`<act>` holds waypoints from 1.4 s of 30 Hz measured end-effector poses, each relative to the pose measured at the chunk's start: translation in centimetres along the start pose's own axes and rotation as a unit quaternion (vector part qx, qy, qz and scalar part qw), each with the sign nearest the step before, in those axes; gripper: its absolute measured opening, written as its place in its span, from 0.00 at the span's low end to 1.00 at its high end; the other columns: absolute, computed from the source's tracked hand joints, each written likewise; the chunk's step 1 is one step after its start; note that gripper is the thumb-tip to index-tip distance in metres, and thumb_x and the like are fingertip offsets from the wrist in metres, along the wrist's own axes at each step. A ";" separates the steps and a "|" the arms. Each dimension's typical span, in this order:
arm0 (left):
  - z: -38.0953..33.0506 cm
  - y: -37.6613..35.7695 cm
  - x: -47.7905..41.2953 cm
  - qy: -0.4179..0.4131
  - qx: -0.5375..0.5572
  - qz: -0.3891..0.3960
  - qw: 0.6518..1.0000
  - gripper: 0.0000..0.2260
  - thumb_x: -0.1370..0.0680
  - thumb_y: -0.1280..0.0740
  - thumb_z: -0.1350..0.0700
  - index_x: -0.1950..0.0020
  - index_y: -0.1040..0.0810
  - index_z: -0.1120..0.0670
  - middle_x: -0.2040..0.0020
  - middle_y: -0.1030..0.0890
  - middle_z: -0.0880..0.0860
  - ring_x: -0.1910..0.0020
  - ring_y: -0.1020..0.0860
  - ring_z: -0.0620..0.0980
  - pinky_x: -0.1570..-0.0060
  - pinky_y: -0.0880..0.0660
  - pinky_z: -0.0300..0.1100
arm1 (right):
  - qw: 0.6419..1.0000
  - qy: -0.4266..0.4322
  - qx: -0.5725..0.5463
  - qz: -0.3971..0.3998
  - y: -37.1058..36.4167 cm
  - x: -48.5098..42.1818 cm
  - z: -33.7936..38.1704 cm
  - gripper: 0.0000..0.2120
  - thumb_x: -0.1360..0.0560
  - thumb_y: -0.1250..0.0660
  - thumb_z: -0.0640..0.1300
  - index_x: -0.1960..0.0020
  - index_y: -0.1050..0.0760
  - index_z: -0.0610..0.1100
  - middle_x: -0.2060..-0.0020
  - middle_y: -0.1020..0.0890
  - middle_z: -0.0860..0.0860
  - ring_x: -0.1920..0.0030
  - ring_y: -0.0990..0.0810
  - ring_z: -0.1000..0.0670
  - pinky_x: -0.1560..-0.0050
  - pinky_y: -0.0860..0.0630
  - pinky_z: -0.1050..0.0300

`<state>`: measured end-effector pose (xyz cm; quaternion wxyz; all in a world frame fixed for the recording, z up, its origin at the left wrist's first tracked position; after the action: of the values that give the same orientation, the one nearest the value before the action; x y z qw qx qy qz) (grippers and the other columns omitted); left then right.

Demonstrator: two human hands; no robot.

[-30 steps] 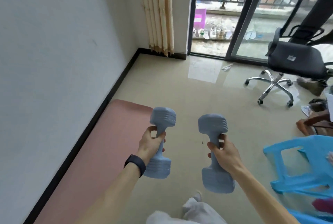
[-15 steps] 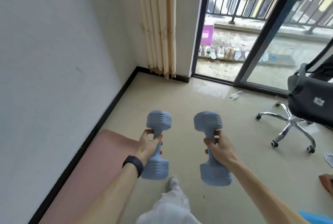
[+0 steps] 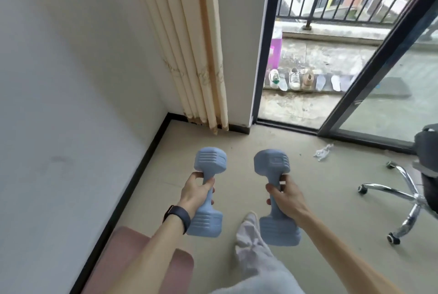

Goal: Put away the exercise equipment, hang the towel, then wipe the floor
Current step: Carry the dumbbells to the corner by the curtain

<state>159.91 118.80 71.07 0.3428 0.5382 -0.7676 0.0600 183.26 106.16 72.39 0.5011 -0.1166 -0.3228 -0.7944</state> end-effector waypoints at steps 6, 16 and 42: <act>-7.9 -0.3 -12.5 0.041 -0.015 -0.017 0.999 0.10 0.23 0.30 0.50 0.45 0.26 0.50 0.59 0.16 0.57 0.69 0.19 0.57 0.60 0.18 0.56 | 0.999 -0.016 0.028 0.018 0.8 -14.7 6.5 0.12 0.21 0.36 0.45 0.39 0.33 0.47 0.51 0.19 0.50 0.69 0.16 0.57 0.65 0.25 0.58; -14.0 -1.3 -31.7 0.112 -0.076 0.020 0.991 0.08 0.23 0.31 0.50 0.47 0.27 0.49 0.59 0.15 0.55 0.65 0.17 0.55 0.59 0.17 0.49 | 0.993 -0.106 0.028 0.046 -2.9 -32.9 10.7 0.12 0.21 0.37 0.45 0.40 0.35 0.46 0.54 0.20 0.49 0.63 0.14 0.49 0.61 0.21 0.53; 18.3 -20.6 -78.3 0.187 -0.235 0.079 0.951 0.08 0.24 0.34 0.46 0.48 0.30 0.46 0.58 0.15 0.53 0.63 0.16 0.57 0.53 0.19 0.52 | 0.964 -0.261 0.041 0.035 -24.7 -75.6 -25.8 0.15 0.22 0.38 0.48 0.39 0.33 0.42 0.52 0.18 0.42 0.54 0.16 0.39 0.47 0.21 0.43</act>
<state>183.88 163.33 5.27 0.5912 0.3595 -0.7219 0.0048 200.84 151.56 4.43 0.4315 -0.3103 -0.4702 -0.7046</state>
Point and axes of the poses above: each hand's wrist, its own x-axis away from the middle knuckle, its own y-axis out of the back of the hand, z = x × y, the point moved 3 cm from there along -x, towards the middle knuckle
